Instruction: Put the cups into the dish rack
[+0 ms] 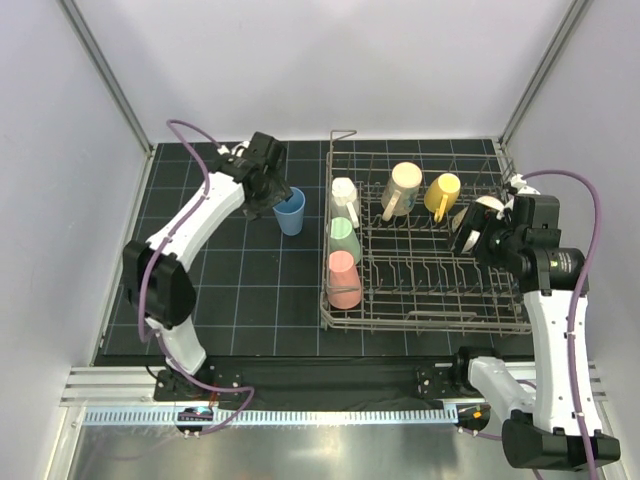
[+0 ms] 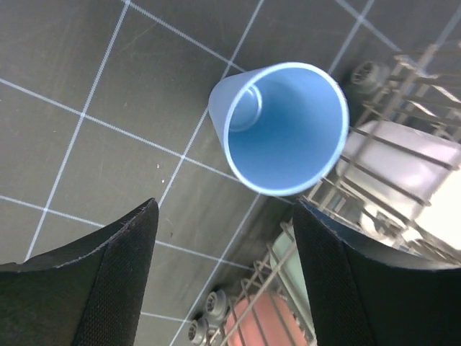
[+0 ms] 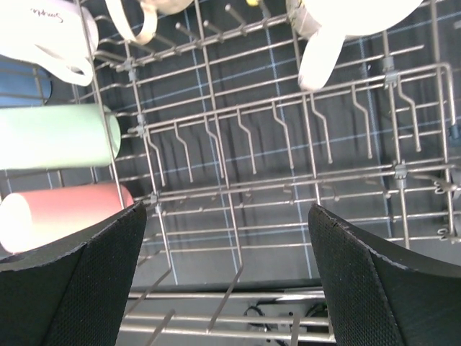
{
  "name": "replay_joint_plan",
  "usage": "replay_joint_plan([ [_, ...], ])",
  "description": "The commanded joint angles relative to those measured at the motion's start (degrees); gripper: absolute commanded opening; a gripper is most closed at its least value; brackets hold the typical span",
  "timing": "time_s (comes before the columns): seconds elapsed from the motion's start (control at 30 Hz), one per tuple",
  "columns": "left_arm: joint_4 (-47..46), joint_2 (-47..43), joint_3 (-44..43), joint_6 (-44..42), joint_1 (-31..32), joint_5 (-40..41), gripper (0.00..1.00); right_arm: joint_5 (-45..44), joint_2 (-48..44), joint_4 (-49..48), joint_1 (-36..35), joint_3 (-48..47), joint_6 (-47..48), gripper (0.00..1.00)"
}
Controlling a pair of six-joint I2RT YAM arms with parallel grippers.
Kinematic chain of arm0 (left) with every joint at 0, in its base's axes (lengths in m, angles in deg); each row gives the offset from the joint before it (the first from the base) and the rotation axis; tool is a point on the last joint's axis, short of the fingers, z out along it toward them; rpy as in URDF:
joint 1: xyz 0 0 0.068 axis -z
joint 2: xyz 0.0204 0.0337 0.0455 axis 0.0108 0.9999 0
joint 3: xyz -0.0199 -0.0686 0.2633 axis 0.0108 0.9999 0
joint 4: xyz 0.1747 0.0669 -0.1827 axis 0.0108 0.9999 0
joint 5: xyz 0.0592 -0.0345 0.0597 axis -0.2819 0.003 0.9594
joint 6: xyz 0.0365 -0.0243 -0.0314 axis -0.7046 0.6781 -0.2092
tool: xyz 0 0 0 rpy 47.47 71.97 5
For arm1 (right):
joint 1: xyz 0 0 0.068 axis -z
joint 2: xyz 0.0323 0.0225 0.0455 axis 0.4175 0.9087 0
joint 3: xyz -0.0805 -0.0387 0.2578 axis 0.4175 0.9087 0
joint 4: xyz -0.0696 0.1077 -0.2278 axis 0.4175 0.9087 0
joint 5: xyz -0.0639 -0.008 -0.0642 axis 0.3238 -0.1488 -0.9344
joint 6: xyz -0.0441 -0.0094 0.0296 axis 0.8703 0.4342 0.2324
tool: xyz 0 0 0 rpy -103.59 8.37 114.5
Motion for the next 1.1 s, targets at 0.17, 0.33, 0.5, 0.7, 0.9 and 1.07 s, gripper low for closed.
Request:
replay_joint_plan([
  [0.17,1.3,6.6,-3.0,2.0,-0.3,2.2,0.72,1.8,-2.9,2.8,-0.2,-0.6,-1.0,0.93],
  [0.33,-0.1,9.3,-2.8,0.7,-0.6,2.2,0.71,1.2,-3.7,4.3,-0.2,-1.6,-0.8,0.93],
  [0.5,-0.8,11.5,-2.7,0.3,-1.6,0.5,0.62,0.5,-4.8,5.5,-0.2,-1.7,-0.5,0.93],
  [0.7,-2.2,10.8,-0.6,-0.4,-2.8,-1.9,0.27,3.5,-5.1,4.8,-0.2,-1.7,-0.4,0.93],
  [0.9,-1.4,4.6,1.2,-1.0,-4.2,-4.8,0.0,12.7,-3.9,2.1,-0.2,-1.4,-0.1,0.93],
  [1.07,-1.4,-8.4,6.5,-0.4,-4.2,-4.9,0.0,23.3,-2.3,-2.8,-1.0,-0.4,-0.3,0.93],
])
